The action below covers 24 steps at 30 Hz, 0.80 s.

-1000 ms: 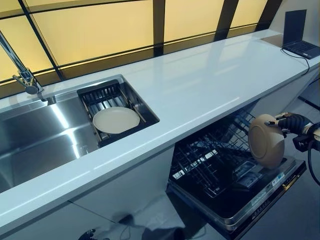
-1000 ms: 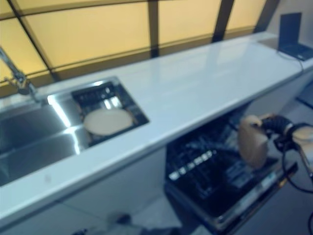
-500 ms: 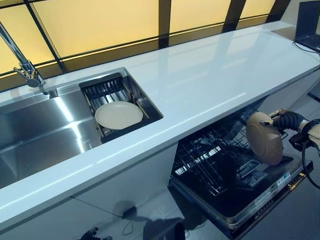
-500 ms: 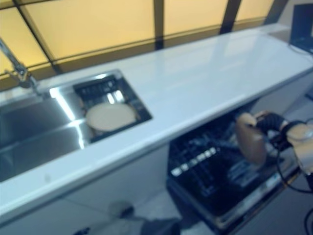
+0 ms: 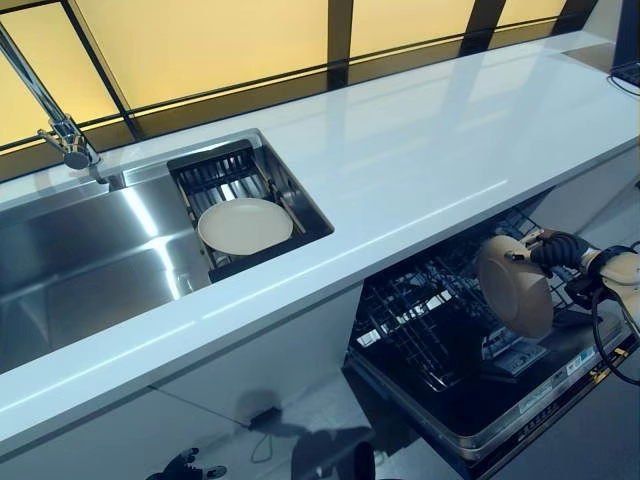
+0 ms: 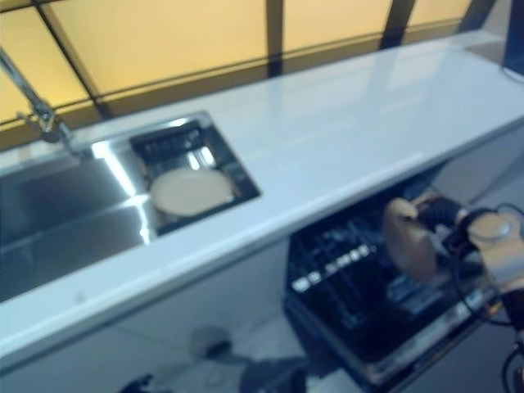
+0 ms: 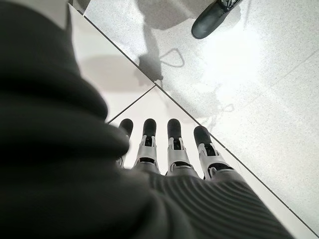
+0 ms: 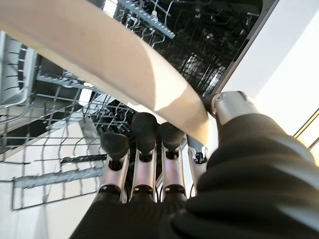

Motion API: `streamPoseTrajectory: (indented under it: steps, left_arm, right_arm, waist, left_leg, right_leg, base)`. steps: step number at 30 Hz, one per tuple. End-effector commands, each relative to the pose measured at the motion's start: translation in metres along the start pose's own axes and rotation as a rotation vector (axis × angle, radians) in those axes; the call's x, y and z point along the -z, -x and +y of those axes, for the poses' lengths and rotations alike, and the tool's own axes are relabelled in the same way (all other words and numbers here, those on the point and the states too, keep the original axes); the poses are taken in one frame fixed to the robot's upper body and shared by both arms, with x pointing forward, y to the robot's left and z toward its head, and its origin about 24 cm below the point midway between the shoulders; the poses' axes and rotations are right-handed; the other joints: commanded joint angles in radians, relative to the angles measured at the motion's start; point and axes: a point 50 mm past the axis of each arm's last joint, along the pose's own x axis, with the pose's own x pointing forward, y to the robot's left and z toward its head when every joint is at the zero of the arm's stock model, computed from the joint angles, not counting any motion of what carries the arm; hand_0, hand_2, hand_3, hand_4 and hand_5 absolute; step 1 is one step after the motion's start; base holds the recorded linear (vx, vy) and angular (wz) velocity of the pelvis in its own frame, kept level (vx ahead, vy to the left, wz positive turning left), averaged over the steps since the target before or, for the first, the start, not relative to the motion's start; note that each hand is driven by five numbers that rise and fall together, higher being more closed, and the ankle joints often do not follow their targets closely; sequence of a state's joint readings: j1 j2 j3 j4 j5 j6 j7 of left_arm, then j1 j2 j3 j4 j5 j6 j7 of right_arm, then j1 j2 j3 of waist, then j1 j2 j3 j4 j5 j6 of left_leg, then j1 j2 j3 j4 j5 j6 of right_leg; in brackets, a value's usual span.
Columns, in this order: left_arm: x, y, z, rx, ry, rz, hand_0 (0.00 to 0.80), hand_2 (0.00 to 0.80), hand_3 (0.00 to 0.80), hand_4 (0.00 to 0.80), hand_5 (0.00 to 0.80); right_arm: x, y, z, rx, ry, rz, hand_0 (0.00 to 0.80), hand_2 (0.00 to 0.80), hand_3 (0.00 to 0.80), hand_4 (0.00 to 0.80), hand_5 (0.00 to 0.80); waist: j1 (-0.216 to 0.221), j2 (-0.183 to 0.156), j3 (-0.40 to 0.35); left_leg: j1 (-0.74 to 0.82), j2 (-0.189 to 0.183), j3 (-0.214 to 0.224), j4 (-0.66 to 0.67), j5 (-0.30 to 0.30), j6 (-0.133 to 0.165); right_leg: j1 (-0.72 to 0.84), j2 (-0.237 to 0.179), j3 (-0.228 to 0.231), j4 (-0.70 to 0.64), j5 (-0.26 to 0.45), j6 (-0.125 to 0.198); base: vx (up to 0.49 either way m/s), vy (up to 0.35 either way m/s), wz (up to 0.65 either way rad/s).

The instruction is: Take plates into dishwasher

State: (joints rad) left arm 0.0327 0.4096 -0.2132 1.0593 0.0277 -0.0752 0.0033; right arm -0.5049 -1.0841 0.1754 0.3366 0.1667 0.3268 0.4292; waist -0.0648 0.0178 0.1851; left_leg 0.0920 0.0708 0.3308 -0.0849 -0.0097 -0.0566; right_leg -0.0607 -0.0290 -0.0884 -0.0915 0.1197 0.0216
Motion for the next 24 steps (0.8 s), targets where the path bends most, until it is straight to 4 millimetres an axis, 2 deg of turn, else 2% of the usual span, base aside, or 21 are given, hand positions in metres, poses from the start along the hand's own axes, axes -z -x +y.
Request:
streamPoseTrajectory:
  steps: [1,9,16,24]
  left_arm:
    - [-0.008,-0.002,0.024,-0.074,-0.012,-0.022,0.0,0.0,0.0,0.0,0.0]
    - [-0.012,-0.002,0.022,-0.079,0.005,-0.041,0.0,0.0,0.0,0.0,0.0]
    - [-0.021,-0.003,0.021,-0.078,0.016,-0.076,0.0,0.0,0.0,0.0,0.0]
    - [-0.026,-0.004,0.02,-0.069,0.018,-0.095,0.0,0.0,0.0,0.0,0.0]
  right_arm:
    - [-0.015,-0.008,-0.006,0.043,0.052,-0.054,0.8,0.8,0.8,0.8,0.8]
    - [-0.007,-0.012,-0.004,0.046,0.161,-0.002,0.8,0.8,0.8,0.8,0.8]
    - [-0.004,-0.014,-0.005,0.051,0.246,0.033,0.8,0.8,0.8,0.8,0.8]
    - [0.011,-0.013,-0.005,0.07,0.357,0.104,0.8,0.8,0.8,0.8,0.8]
  waist:
    - [0.021,-0.029,0.02]
    - [0.025,0.003,0.044]
    - [0.023,0.044,0.07]
    - [0.021,0.088,0.09]
  left_leg:
    - [0.015,-0.038,-0.063,-0.002,-0.089,0.064]
    - [0.002,-0.041,-0.075,-0.002,-0.081,0.057]
    - [-0.018,-0.052,-0.081,-0.002,-0.074,0.055]
    - [-0.033,-0.062,-0.084,-0.002,-0.067,0.053]
  right_leg:
    - [0.074,-0.028,-0.063,0.004,-0.117,0.066]
    - [0.064,-0.035,-0.069,0.004,-0.114,0.061]
    - [0.044,-0.045,-0.069,0.004,-0.109,0.059]
    - [0.03,-0.055,-0.073,0.004,-0.106,0.058]
  base:
    - [-0.009,-0.046,0.09]
    - [-0.006,-0.022,0.02]
    - [-0.032,-0.005,0.01]
    - [-0.028,-0.006,0.04]
